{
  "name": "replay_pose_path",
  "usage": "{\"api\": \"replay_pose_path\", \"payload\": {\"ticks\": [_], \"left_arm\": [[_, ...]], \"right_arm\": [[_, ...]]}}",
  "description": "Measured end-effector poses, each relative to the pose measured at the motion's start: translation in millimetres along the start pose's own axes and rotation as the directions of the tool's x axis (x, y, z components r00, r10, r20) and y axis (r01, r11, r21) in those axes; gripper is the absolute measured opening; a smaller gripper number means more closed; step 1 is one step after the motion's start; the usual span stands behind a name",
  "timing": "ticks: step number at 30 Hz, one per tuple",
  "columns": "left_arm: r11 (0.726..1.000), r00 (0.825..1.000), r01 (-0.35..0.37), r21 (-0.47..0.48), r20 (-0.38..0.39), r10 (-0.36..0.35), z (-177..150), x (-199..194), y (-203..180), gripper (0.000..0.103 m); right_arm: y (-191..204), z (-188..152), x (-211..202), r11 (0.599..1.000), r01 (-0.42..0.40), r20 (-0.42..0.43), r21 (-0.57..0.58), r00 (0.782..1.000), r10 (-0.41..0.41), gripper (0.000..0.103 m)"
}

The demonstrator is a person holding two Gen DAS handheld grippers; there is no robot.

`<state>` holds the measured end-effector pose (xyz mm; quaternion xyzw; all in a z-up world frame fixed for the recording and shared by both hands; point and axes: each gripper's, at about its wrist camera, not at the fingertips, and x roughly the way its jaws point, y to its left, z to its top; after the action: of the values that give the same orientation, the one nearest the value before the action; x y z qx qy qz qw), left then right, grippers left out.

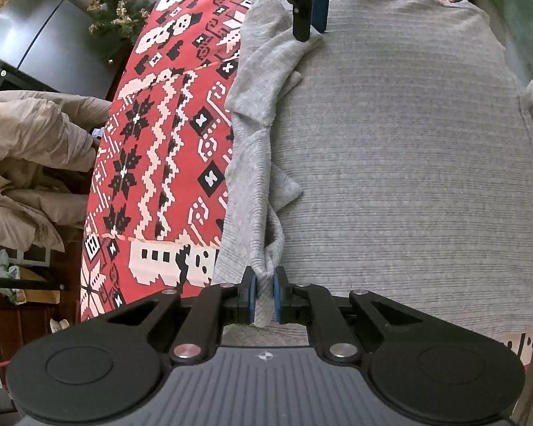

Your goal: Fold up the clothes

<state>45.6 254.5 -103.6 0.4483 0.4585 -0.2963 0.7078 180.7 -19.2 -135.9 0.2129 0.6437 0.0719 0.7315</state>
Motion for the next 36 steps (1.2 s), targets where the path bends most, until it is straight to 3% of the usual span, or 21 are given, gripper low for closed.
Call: {"api": "replay_pose_path", "payload": {"ticks": [5, 9, 10, 11, 12, 21, 26, 31, 36], "left_arm": [[1.000, 1.000, 0.000, -0.001, -0.005, 0.000, 1.7, -0.2, -2.4, 0.010], [1.000, 1.000, -0.001, -0.005, -0.007, 0.001, 2.5, 0.2, -4.4, 0.010], [1.000, 1.000, -0.002, -0.007, -0.004, 0.002, 2.6, -0.4, -4.6, 0.010], [1.000, 1.000, -0.003, -0.009, -0.001, 0.003, 2.5, -1.5, -4.9, 0.010], [1.000, 1.000, -0.006, -0.011, 0.004, 0.006, 2.3, -3.1, -4.8, 0.010], [0.997, 0.996, -0.068, -0.030, 0.058, 0.070, 3.3, -27.1, 22.0, 0.010], [0.990, 0.992, -0.107, -0.095, 0.053, 0.112, 9.8, -13.3, 57.4, 0.009], [0.986, 0.989, -0.128, -0.105, 0.059, 0.135, 12.7, 3.2, 79.8, 0.009], [0.992, 0.991, -0.092, -0.089, 0.086, 0.100, 9.5, -3.7, 73.7, 0.009]], "right_arm": [[41.3, -11.6, 8.7, 0.966, 0.211, 0.032, -0.149, 0.977, -0.209, 0.025], [54.0, -11.2, 12.4, 0.955, 0.283, 0.048, -0.089, 0.959, -0.279, 0.027], [54.9, -12.1, 11.8, 0.955, 0.282, 0.050, -0.088, 0.959, -0.278, 0.023], [55.0, -12.7, 9.7, 0.959, 0.271, 0.048, -0.086, 0.962, -0.268, 0.012], [55.1, -13.3, 7.7, 0.962, 0.260, 0.046, -0.085, 0.965, -0.257, 0.010], [55.8, 9.9, -54.4, 0.996, 0.085, 0.025, 0.022, 0.996, -0.086, 0.010], [74.2, 42.4, -57.8, 0.998, -0.001, 0.012, 0.062, 1.000, 0.000, 0.010], [93.9, 68.7, -33.6, 1.000, 0.012, -0.017, 0.026, 1.000, -0.011, 0.010], [83.6, 63.4, -27.5, 0.999, 0.033, -0.052, -0.006, 0.998, -0.033, 0.010]]}}
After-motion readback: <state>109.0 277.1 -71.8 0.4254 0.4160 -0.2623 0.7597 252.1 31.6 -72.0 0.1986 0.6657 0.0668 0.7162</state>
